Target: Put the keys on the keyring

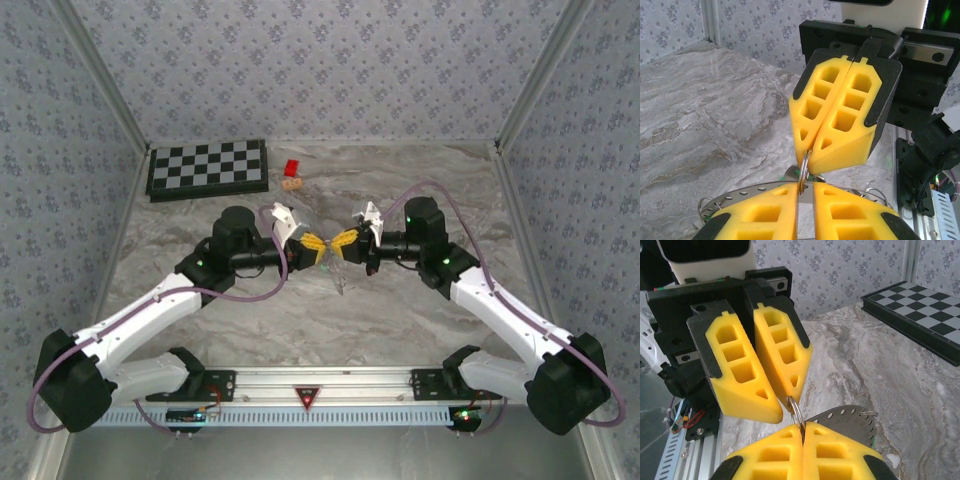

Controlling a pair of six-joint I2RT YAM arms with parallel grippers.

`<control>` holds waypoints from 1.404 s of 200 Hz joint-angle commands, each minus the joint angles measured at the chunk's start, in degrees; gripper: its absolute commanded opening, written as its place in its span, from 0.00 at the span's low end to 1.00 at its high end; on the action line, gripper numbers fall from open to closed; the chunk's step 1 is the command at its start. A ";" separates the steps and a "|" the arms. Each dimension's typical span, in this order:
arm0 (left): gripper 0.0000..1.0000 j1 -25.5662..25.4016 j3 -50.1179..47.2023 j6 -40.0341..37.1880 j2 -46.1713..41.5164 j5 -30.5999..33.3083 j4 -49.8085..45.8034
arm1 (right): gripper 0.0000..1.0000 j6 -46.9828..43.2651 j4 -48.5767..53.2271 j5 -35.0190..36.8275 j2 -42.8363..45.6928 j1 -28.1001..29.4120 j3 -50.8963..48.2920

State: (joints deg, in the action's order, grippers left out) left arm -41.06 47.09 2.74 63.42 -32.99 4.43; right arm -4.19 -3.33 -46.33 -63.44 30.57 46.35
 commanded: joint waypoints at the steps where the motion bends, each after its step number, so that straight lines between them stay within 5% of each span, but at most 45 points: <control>1: 0.17 -0.48 3.21 -1.61 -0.63 -2.15 -0.81 | 0.00 -2.31 2.55 -1.83 -0.19 -0.33 2.60; 134: 0.19 -0.49 5.97 -3.09 2.78 -4.80 -4.94 | 0.00 -3.72 5.09 -2.28 -1.16 0.79 4.23; 158: 0.26 -0.46 6.06 -3.29 3.29 -3.74 -5.26 | 0.00 -3.72 5.18 -2.24 -0.98 0.81 4.19; 216: 0.22 0.38 3.87 -1.80 1.46 -0.60 -1.91 | 0.00 -3.68 5.09 -2.01 -0.63 0.71 3.71; 281: 0.21 -0.06 6.65 -3.07 4.77 -6.15 -6.27 | 0.00 -3.46 4.74 -2.01 -0.64 0.59 3.67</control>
State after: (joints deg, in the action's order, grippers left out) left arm -40.91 51.35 0.58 66.96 -36.23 -0.23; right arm -7.14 2.22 -47.42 -64.62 31.16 48.16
